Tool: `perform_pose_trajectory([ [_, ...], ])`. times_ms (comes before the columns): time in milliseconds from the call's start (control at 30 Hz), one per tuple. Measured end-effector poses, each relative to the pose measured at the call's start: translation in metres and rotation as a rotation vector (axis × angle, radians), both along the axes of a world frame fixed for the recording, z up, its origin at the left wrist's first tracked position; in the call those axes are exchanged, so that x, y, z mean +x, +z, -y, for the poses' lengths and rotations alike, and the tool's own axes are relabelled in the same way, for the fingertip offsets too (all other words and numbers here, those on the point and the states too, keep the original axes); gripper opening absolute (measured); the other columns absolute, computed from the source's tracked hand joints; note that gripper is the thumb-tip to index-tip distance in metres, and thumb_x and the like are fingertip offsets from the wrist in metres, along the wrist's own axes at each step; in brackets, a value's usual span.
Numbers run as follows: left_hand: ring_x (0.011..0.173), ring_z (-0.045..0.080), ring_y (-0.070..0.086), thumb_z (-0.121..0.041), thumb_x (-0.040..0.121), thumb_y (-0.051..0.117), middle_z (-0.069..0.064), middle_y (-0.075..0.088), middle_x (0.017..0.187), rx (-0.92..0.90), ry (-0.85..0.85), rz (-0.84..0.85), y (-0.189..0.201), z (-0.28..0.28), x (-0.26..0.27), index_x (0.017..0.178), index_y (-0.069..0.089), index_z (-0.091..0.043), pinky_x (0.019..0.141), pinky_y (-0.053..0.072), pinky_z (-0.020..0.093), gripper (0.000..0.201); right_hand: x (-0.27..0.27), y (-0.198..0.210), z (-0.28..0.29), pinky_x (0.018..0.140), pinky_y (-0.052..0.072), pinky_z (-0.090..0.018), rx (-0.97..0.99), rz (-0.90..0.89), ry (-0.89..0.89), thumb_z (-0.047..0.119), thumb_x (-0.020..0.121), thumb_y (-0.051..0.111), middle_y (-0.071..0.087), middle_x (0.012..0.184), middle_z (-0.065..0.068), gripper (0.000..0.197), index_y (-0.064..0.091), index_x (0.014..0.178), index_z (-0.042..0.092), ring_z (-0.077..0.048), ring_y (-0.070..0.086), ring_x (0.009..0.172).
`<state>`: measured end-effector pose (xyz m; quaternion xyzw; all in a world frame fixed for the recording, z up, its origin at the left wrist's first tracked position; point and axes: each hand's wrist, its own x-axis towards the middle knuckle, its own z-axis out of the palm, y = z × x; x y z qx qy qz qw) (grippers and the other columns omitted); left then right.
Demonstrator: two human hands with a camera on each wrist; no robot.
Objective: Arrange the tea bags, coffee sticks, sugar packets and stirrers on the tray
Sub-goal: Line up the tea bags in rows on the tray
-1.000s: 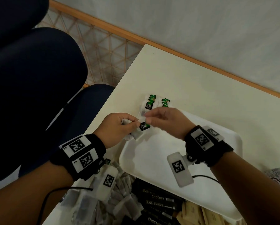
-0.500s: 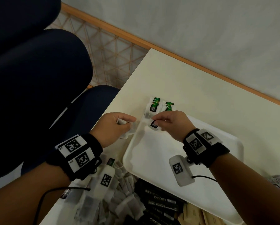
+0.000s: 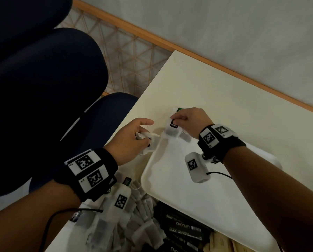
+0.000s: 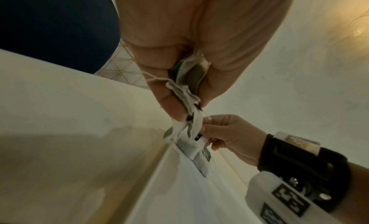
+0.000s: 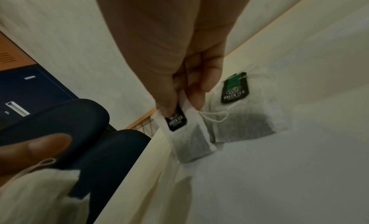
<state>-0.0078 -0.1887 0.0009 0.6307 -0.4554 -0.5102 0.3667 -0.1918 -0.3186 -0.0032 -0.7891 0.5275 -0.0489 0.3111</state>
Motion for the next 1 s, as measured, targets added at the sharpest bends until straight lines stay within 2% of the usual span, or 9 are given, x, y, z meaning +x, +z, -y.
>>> perform_pose_trajectory([
  [100,0.074,0.013,0.056,0.001,0.088,0.057,0.008,0.058,0.1,0.006,-0.018,0.0,0.0,0.002,-0.003,0.12,0.054,-0.027,0.06,0.056,0.022,0.042,-0.001,-0.002,0.004,0.071,0.039,-0.014,-0.013,-0.008,-0.003,0.022,0.089,0.061,0.068,0.101,0.004,0.021,0.07,0.108,0.024,-0.006,0.055,0.084],
  [233,0.071,0.01,0.054,0.001,0.088,0.056,-0.002,0.056,0.092,-0.008,-0.036,-0.007,0.003,0.002,-0.008,0.116,0.057,-0.026,0.062,0.054,0.024,0.039,-0.004,0.003,-0.006,0.074,0.037,-0.015,-0.084,0.071,0.01,0.029,0.086,0.065,0.055,0.109,0.006,0.029,0.063,0.115,0.03,-0.007,0.054,0.089],
  [367,0.072,0.012,0.054,0.002,0.088,0.056,-0.003,0.055,0.091,-0.048,-0.034,-0.003,0.005,0.003,-0.014,0.113,0.057,-0.027,0.062,0.053,0.027,0.039,-0.003,0.013,-0.04,0.071,0.039,-0.013,0.184,0.234,0.152,0.022,0.083,0.068,0.06,0.11,0.014,0.047,0.051,0.126,0.033,-0.004,0.059,0.098],
  [533,0.066,-0.001,0.058,0.005,0.087,0.054,0.0,0.061,0.098,-0.081,-0.031,-0.074,0.008,0.003,-0.019,0.119,0.056,-0.022,0.057,0.048,0.015,0.043,-0.003,0.01,-0.068,0.077,0.048,-0.025,0.219,0.292,0.071,0.017,0.081,0.07,0.07,0.084,0.01,0.062,0.04,0.134,0.03,-0.006,0.062,0.083],
  [633,0.069,0.001,0.059,0.003,0.088,0.057,-0.004,0.062,0.105,-0.077,-0.011,-0.064,0.003,0.003,-0.02,0.117,0.058,-0.026,0.059,0.051,0.017,0.041,-0.009,0.016,-0.071,0.073,0.047,-0.022,0.143,0.222,0.045,0.019,0.084,0.067,0.067,0.085,0.008,0.051,0.05,0.13,0.03,-0.009,0.059,0.078],
  [767,0.069,0.014,0.057,0.003,0.091,0.051,-0.002,0.062,0.095,-0.03,0.019,-0.033,0.001,0.001,-0.018,0.102,0.062,-0.028,0.054,0.05,0.022,0.035,-0.023,0.022,-0.072,0.055,0.038,-0.009,0.122,0.221,0.011,0.014,0.086,0.063,0.059,0.06,0.03,0.022,0.071,0.102,0.028,0.004,0.05,0.057],
  [833,0.064,0.013,0.055,-0.001,0.092,0.05,0.0,0.062,0.087,0.003,0.032,0.009,0.002,0.0,-0.018,0.099,0.064,-0.025,0.047,0.046,0.019,0.029,-0.027,0.021,-0.074,0.055,0.04,-0.009,0.183,0.337,-0.081,0.014,0.087,0.065,0.064,0.065,0.022,0.016,0.071,0.092,0.027,0.004,0.053,0.056],
  [900,0.056,0.011,0.051,-0.009,0.093,0.052,0.0,0.061,0.078,0.018,0.014,0.017,0.004,0.0,-0.019,0.095,0.065,-0.026,0.044,0.041,0.016,0.021,-0.027,0.021,-0.075,0.059,0.048,-0.019,0.264,0.473,-0.19,0.011,0.085,0.068,0.07,0.076,0.003,0.017,0.069,0.087,0.027,-0.007,0.06,0.065],
  [1000,0.047,0.004,0.047,-0.017,0.092,0.059,-0.001,0.058,0.07,0.007,-0.047,-0.028,0.009,-0.002,-0.024,0.096,0.069,-0.019,0.042,0.037,0.011,0.01,-0.024,0.021,-0.079,0.065,0.053,-0.025,0.354,0.593,-0.272,0.006,0.083,0.068,0.071,0.084,-0.006,0.016,0.067,0.094,0.018,-0.015,0.066,0.072],
])
